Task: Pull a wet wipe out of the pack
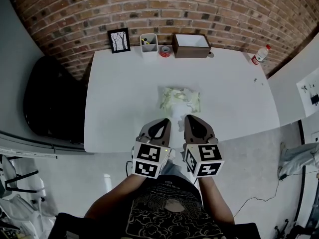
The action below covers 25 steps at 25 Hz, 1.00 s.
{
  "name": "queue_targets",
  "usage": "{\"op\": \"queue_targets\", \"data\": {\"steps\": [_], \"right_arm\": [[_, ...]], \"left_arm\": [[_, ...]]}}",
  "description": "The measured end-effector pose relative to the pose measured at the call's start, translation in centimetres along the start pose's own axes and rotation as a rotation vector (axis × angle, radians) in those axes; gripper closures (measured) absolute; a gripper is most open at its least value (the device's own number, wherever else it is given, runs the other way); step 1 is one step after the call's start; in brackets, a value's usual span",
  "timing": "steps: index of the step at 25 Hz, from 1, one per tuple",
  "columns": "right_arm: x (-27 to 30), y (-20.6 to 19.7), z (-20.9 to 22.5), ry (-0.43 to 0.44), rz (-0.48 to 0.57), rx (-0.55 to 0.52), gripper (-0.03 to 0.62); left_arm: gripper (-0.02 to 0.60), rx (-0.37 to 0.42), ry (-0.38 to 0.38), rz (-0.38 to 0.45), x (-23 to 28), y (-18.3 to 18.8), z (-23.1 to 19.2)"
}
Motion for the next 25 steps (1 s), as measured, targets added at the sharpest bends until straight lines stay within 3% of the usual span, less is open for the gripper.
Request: {"op": "queue_targets", "data": {"steps": [25], "right_arm": [[-5.0, -4.2, -3.5, -0.018, 0.002, -0.026, 0.579]], "left_arm": [[0.565, -0.01, -0.033, 0.015, -3.8, -2.4, 3.7]]}}
Point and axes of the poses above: the fingertips, and each gripper's own axes: x forward along the fingers, z to its right, y out of its top, the point moved 7 cm from there along -x, backward along the fingers, and after that the axes turned 9 degrees about -z, right-handed, at the moved point
